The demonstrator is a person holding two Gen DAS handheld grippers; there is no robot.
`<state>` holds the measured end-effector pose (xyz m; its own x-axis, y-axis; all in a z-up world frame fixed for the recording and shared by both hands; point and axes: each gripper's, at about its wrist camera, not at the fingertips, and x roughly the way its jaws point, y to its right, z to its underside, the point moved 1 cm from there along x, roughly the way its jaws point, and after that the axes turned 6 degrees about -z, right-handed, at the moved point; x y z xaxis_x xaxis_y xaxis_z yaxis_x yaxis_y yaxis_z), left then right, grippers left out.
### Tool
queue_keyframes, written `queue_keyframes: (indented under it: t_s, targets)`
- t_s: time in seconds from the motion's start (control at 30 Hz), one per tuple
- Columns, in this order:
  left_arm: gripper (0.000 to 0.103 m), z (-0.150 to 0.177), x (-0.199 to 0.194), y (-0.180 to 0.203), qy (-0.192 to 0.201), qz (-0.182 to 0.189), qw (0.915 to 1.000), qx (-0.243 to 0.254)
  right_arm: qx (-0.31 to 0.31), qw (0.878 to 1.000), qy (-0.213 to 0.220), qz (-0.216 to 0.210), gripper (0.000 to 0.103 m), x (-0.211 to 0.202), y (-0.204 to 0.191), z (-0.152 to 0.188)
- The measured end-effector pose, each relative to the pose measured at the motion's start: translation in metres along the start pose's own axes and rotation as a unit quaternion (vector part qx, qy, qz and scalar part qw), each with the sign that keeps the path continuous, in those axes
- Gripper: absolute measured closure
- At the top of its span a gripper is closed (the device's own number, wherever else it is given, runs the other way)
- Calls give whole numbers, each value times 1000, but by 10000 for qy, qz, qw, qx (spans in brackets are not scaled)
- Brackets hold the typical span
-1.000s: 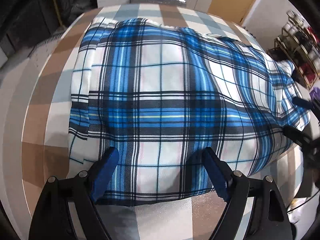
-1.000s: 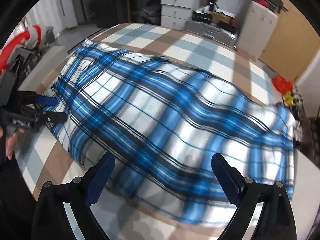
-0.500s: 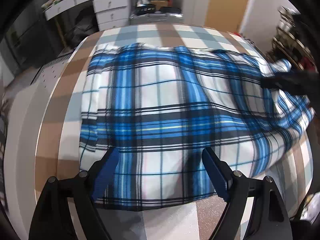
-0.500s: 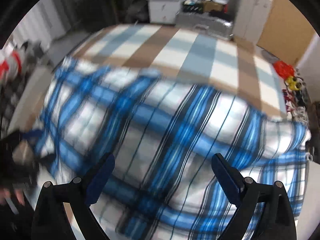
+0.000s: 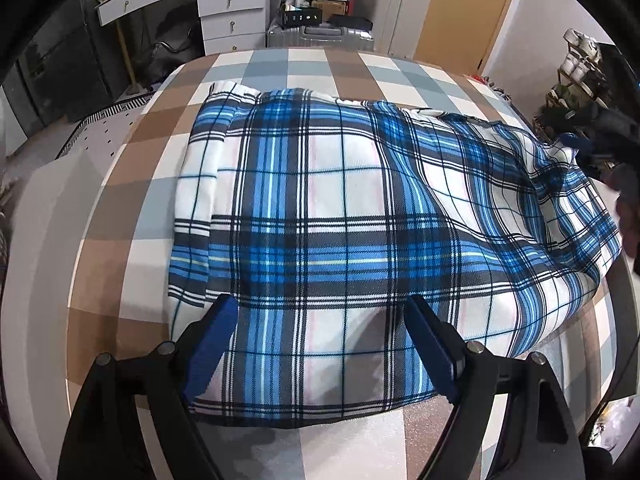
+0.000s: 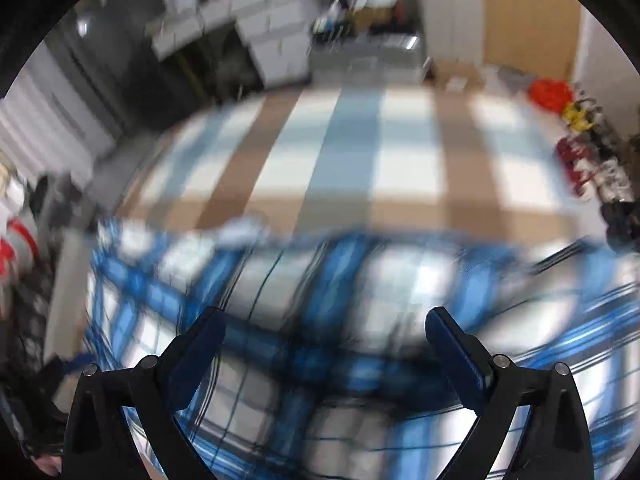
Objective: Fold large clothes
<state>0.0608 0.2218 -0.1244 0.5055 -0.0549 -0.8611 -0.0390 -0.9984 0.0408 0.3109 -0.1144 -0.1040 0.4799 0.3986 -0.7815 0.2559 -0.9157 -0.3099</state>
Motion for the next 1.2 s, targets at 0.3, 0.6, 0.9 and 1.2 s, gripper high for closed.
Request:
queue_keyframes:
  t_s: [0.3, 0.6, 0.9, 1.2]
  targets:
    - [21, -4, 5, 11, -5, -18, 9998, 178, 15, 9899, -655, 1257, 1, -7, 71, -11]
    - [21, -10, 14, 10, -36, -109, 9996, 249, 96, 9777, -905, 1895, 87, 30, 87, -15]
    - [21, -15, 17, 7, -54, -47, 9998, 202, 187, 9841, 517, 1690, 101, -3, 81, -47]
    - [21, -14, 7, 3, 118, -16, 9998, 154, 534, 9818, -417, 1774, 12, 10, 103, -20]
